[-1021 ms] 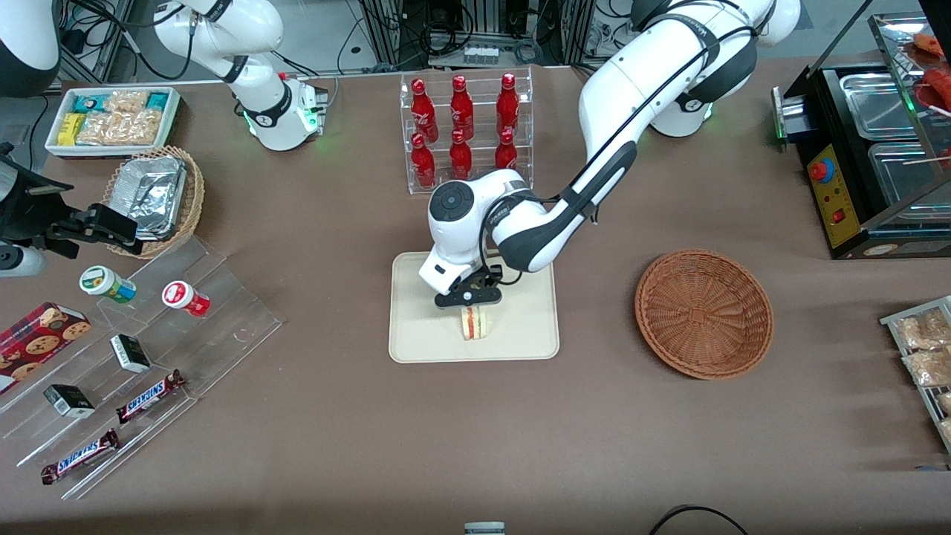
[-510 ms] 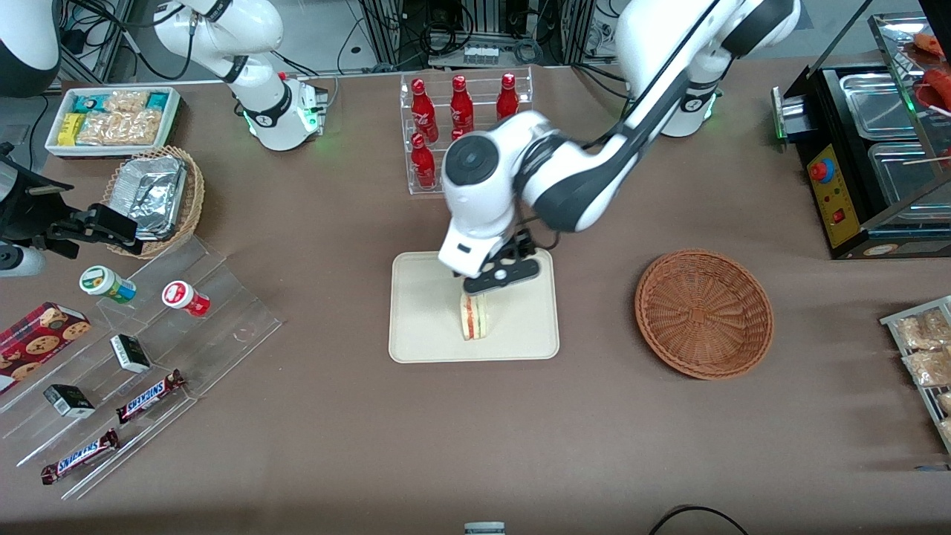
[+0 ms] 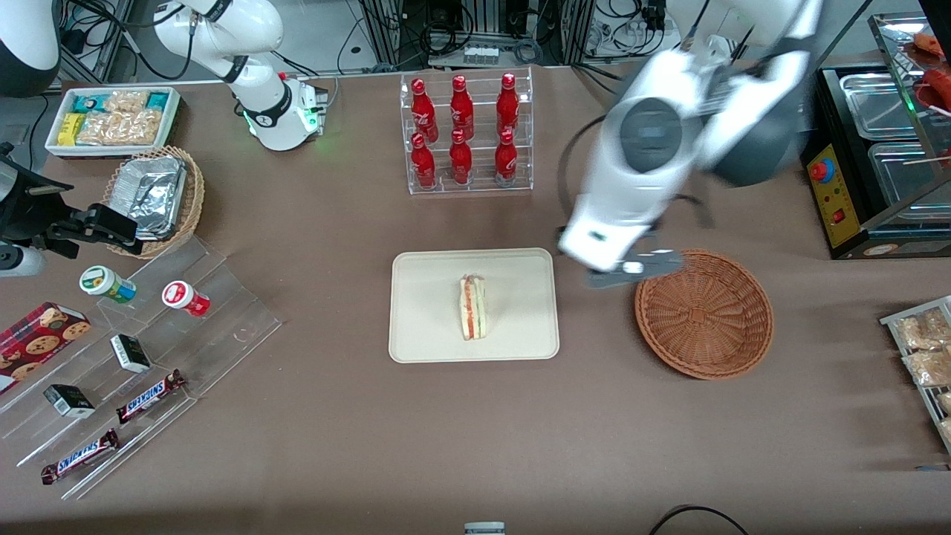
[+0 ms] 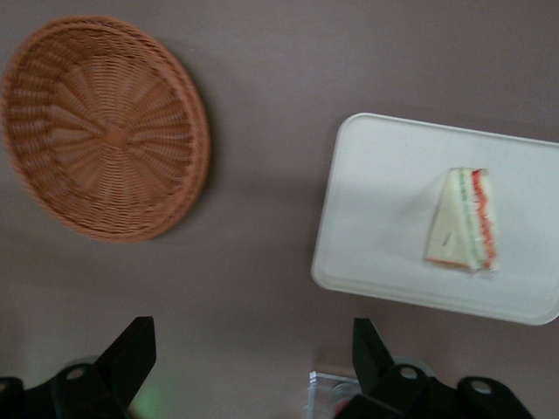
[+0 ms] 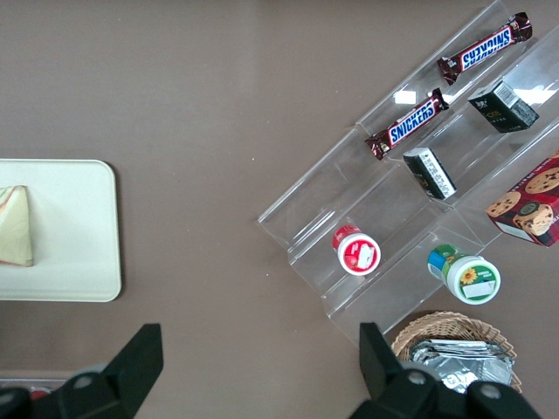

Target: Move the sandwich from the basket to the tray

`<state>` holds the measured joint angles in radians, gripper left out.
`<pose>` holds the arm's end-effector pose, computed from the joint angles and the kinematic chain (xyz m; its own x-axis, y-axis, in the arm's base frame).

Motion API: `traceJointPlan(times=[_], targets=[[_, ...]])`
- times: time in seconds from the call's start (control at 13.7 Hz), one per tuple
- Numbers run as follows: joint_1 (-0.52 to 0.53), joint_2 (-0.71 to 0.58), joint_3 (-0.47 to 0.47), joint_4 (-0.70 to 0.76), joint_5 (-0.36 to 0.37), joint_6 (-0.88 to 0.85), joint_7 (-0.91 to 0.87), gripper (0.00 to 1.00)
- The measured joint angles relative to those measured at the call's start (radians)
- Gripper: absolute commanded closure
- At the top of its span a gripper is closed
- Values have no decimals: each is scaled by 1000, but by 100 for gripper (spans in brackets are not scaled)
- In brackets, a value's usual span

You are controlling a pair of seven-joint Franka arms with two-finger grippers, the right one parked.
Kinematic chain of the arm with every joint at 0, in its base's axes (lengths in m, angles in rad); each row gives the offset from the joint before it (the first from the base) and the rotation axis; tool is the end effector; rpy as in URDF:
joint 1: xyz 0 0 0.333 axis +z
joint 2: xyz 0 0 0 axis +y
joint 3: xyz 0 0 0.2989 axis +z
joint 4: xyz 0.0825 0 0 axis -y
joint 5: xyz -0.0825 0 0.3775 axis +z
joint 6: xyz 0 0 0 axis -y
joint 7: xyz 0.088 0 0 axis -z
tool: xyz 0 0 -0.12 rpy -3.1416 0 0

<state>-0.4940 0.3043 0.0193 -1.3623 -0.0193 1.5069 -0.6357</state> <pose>0.5494 -0.2868 0.5070 0.9770 0.1643 -0.1359 0.1540 -0.9845 -0.0836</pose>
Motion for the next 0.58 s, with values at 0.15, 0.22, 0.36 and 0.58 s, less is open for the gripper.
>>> traceJointPlan(times=[0.15, 0.22, 0.36, 0.58], targets=[[4, -83, 100, -56, -19, -37, 111, 1], [4, -121, 142, -87, -20, -41, 161, 1], [3, -174, 216, -131, -21, -49, 263, 1], [3, -204, 308, -153, -21, -58, 402, 1]])
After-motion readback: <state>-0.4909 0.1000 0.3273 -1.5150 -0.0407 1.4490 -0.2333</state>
